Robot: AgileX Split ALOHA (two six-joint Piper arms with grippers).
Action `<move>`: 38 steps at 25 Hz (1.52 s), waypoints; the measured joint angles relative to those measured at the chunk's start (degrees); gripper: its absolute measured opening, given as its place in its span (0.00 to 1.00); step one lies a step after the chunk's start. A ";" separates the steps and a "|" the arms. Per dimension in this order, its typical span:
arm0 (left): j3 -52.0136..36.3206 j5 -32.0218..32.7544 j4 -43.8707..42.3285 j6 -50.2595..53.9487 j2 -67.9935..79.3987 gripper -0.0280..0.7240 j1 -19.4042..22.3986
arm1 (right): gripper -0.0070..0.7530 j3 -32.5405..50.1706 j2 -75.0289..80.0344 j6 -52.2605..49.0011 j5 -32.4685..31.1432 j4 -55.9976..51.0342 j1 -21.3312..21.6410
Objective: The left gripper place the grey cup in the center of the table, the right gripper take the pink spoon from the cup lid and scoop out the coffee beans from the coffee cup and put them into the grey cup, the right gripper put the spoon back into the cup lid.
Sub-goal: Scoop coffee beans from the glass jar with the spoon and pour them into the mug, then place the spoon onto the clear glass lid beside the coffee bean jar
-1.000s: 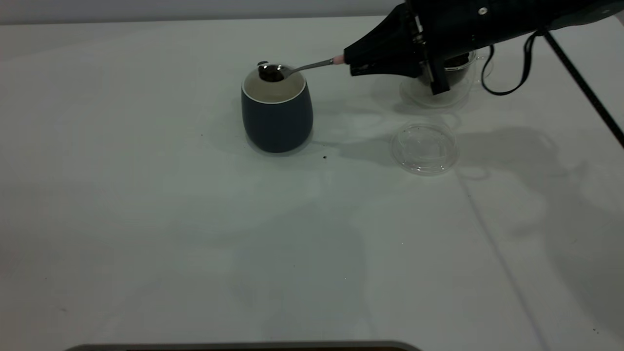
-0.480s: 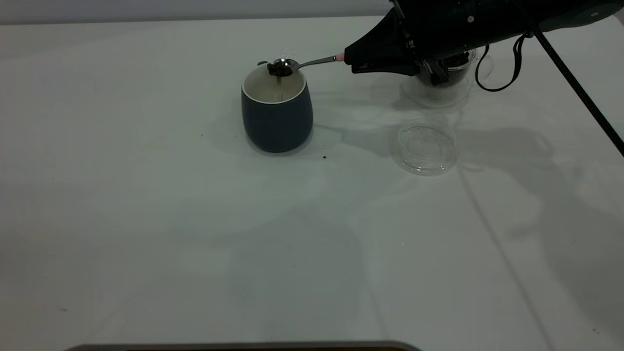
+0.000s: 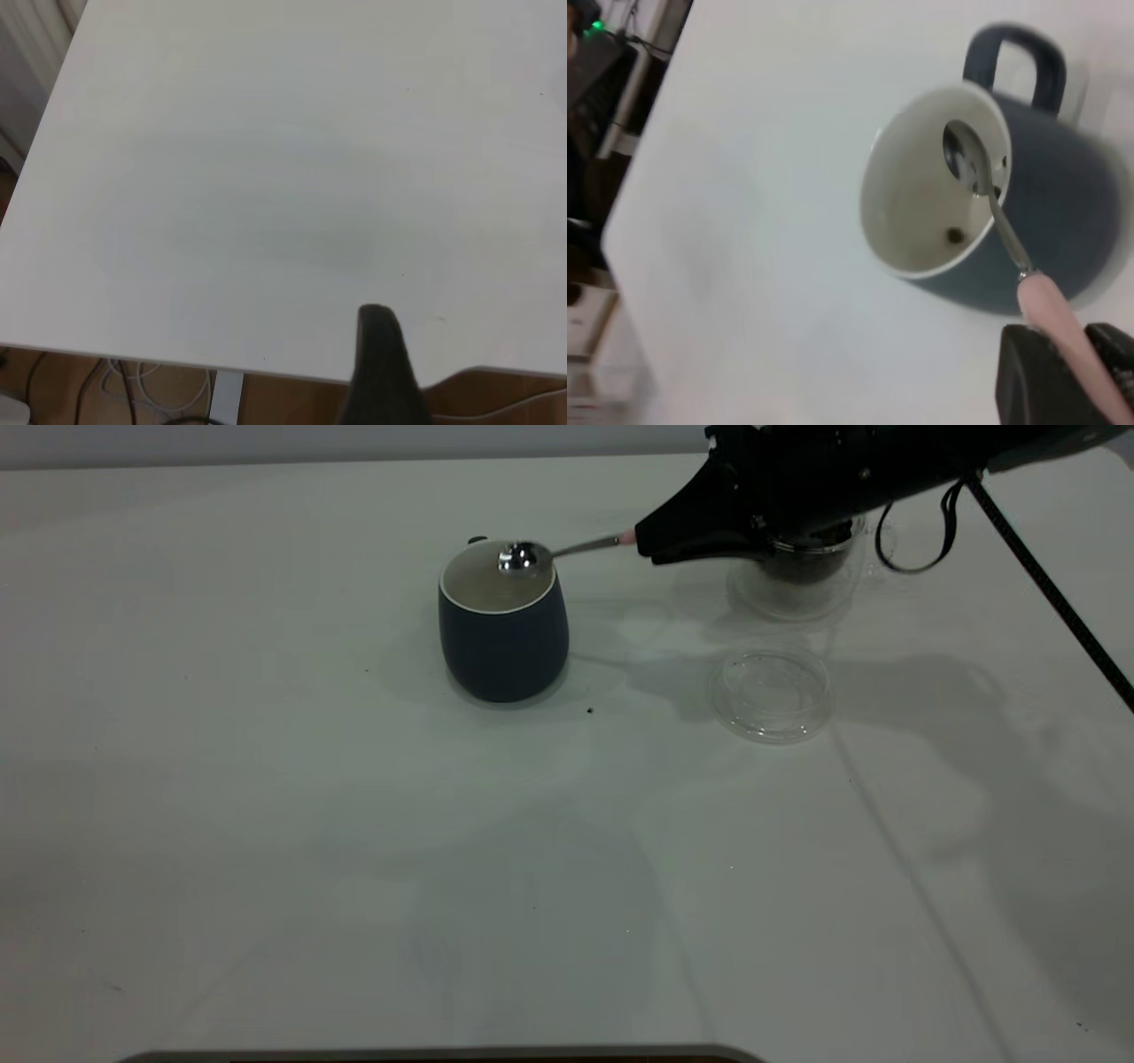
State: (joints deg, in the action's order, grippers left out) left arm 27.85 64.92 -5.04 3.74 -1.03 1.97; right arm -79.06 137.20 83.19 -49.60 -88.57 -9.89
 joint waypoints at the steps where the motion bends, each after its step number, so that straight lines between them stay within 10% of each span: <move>1: 0.00 0.00 0.00 0.00 0.00 0.82 0.00 | 0.14 0.00 -0.59 0.41 0.23 0.32 0.00; 9: 0.00 0.00 0.00 0.00 0.00 0.82 0.00 | 0.14 0.00 -9.54 -6.82 -2.31 14.76 1.57; 22: 0.00 0.00 0.00 0.00 0.00 0.82 0.00 | 0.14 21.34 -19.63 -10.83 -1.03 19.09 20.66; 38: 0.00 0.00 0.00 -0.06 0.00 0.82 0.00 | 0.14 20.17 -4.74 -6.31 3.04 12.46 23.17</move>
State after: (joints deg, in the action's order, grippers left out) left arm 27.85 64.92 -5.04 3.68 -1.03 1.97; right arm -58.90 132.47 76.87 -46.56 -76.10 13.29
